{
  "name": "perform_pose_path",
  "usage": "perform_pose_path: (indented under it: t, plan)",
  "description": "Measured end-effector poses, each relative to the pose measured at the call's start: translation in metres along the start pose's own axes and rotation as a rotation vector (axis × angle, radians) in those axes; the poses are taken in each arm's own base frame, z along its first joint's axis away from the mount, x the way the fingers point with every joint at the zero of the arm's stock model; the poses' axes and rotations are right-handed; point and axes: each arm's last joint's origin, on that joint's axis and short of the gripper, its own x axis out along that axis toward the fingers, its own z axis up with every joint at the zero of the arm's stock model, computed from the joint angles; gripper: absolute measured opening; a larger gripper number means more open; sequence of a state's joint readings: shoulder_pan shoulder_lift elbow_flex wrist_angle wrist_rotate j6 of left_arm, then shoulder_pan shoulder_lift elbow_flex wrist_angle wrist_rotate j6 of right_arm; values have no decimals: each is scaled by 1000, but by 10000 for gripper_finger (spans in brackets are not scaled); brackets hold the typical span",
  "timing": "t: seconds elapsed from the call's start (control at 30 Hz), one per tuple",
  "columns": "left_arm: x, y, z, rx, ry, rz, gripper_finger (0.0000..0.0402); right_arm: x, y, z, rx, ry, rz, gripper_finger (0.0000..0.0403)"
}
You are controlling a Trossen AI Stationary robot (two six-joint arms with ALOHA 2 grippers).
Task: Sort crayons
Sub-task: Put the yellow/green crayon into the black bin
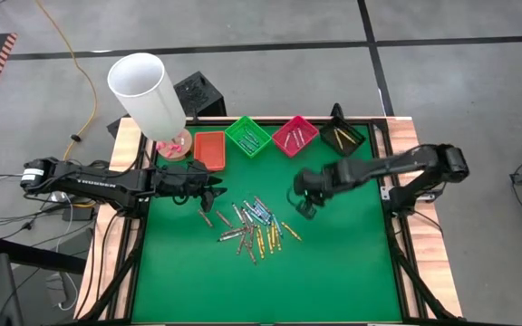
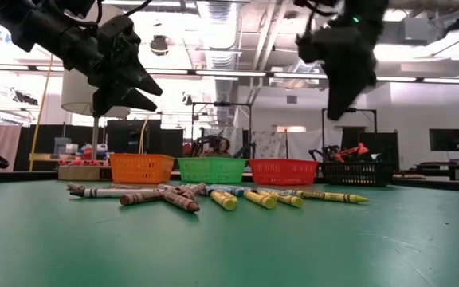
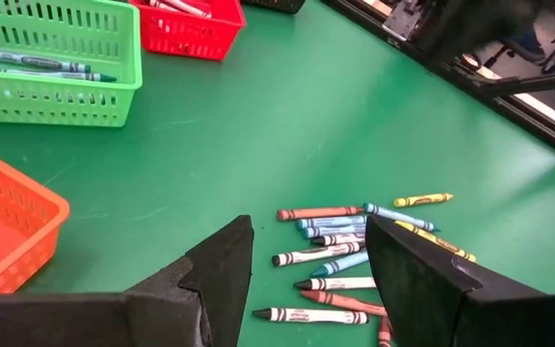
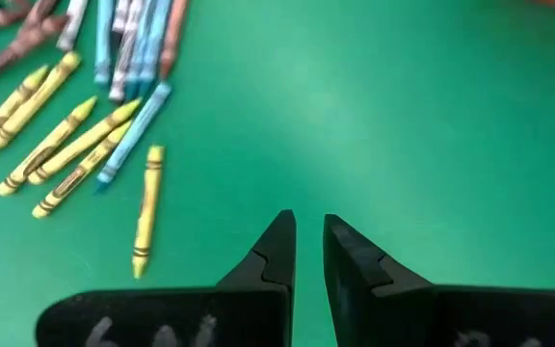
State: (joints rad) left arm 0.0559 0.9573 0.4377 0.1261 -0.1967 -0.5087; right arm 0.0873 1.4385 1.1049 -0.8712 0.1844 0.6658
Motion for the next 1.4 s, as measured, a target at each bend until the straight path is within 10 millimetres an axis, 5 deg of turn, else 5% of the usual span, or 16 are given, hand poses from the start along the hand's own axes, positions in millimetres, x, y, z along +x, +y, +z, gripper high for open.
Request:
perform_pose_path:
  t: [0.13, 0.33, 0.63, 0.93, 1.4]
  plan:
    - [0, 0, 0, -9, 0, 0, 192, 24, 19, -21, -4, -61, 92, 51]
    - [0, 0, 0, -18, -1, 0, 192, 37, 37, -27, -38, -154, 210, 71]
    - [0, 0, 0, -8, 3, 2, 192, 51, 47, -32, -66, -135, 198, 139]
    - [0, 0, -1, -7, 6, 3, 192, 90, 58, -43, -112, -42, 122, 145]
    - [0, 0, 0, -7, 3, 3, 192, 75, 62, -41, -73, -57, 149, 144]
